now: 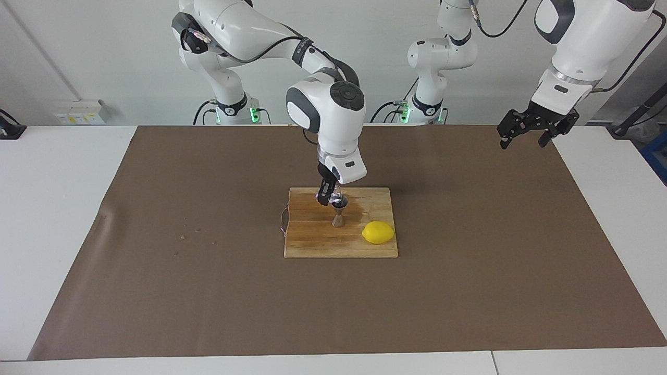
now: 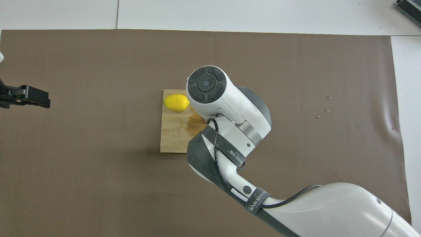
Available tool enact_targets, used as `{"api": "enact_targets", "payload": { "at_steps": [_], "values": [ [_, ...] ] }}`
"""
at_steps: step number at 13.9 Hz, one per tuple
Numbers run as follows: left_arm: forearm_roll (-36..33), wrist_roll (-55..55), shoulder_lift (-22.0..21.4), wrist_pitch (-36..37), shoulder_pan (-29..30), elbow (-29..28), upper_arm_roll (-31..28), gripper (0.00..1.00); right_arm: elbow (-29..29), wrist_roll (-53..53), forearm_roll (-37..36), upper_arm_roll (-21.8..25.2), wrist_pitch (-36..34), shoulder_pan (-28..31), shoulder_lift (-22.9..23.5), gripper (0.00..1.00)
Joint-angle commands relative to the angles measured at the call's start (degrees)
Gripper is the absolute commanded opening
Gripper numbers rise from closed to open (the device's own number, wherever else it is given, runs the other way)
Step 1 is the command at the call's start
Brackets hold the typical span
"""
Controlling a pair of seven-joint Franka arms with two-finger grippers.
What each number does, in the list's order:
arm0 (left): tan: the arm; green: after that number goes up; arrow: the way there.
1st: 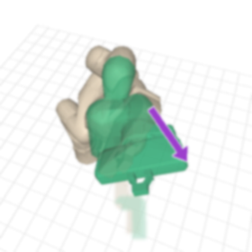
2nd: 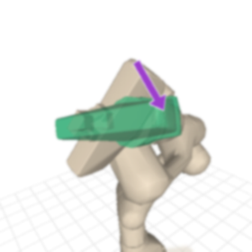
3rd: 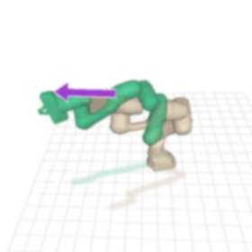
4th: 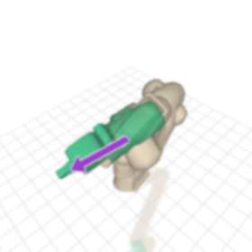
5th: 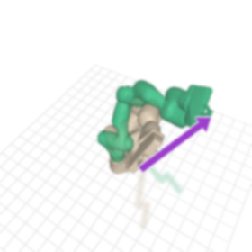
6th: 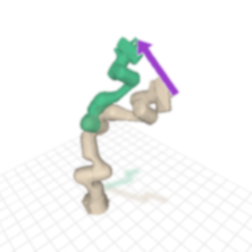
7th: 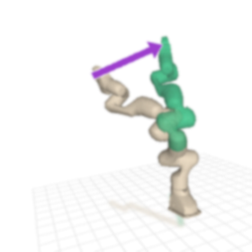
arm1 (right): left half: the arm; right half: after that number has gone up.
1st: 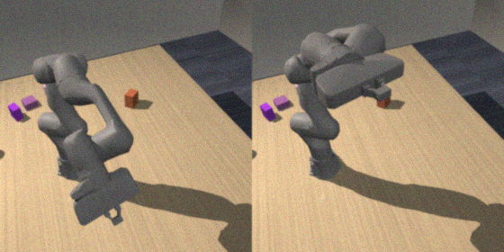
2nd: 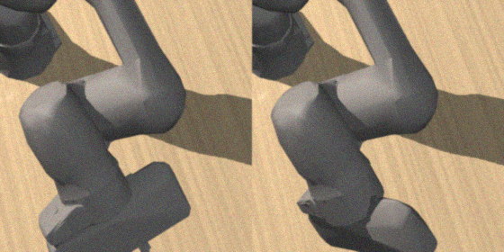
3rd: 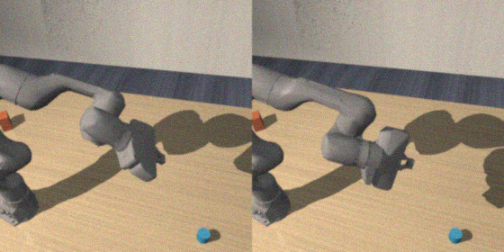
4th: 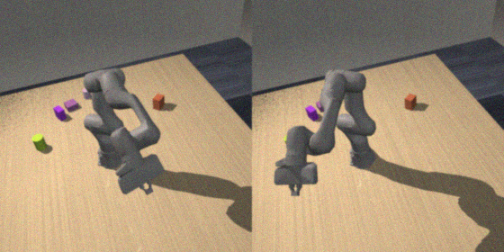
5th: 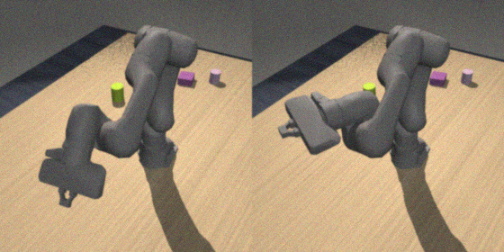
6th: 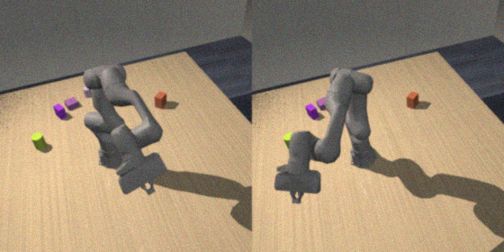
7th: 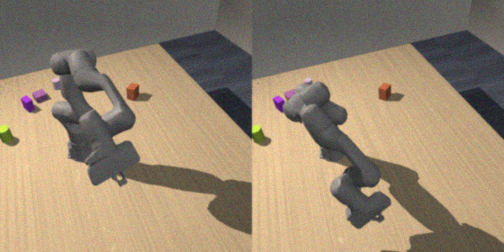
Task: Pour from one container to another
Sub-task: 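Tip the clear glass upright and lift it away from the cup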
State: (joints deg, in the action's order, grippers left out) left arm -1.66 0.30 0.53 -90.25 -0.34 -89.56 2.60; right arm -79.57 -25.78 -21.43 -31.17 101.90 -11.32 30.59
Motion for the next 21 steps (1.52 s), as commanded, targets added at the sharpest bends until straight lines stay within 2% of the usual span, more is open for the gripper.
{"api": "enact_targets", "payload": {
  "at_steps": [1,8,10,15,17,19,21],
  "values": [
    [0.17,0.49,-1.32,0.43,0.34,-1.06,0.12,1.00,1.79,-1.38,-1.42,-1.61,-1.36,0.77,1.31,0.00],
    [0.17,0.49,-1.32,0.43,0.34,-1.06,0.12,1.00,2.14,-1.81,2.18,-1.96,0.22,2.26,0.88,0.00],
    [0.17,0.49,-1.32,0.43,0.34,-1.06,0.12,1.00,2.05,-1.90,5.85,-2.05,3.28,2.97,-0.09,0.00],
    [0.17,0.49,-1.32,0.43,0.34,-1.06,0.12,1.00,1.17,-10.76,17.46,-0.74,3.48,8.14,-5.89,0.00],
    [0.17,0.49,-1.32,0.43,0.34,-1.06,0.12,1.00,1.08,-15.76,21.93,3.29,3.13,9.29,-7.56,0.00],
    [0.17,0.49,-1.32,0.43,0.34,-1.06,0.12,1.00,0.04,-22.08,27.91,10.13,3.39,9.21,-9.05,0.00],
    [0.17,0.49,-1.32,0.43,0.34,-1.06,0.12,1.00,-1.55,-27.02,30.39,15.41,4.62,9.21,-9.93,0.00]
  ]
}}
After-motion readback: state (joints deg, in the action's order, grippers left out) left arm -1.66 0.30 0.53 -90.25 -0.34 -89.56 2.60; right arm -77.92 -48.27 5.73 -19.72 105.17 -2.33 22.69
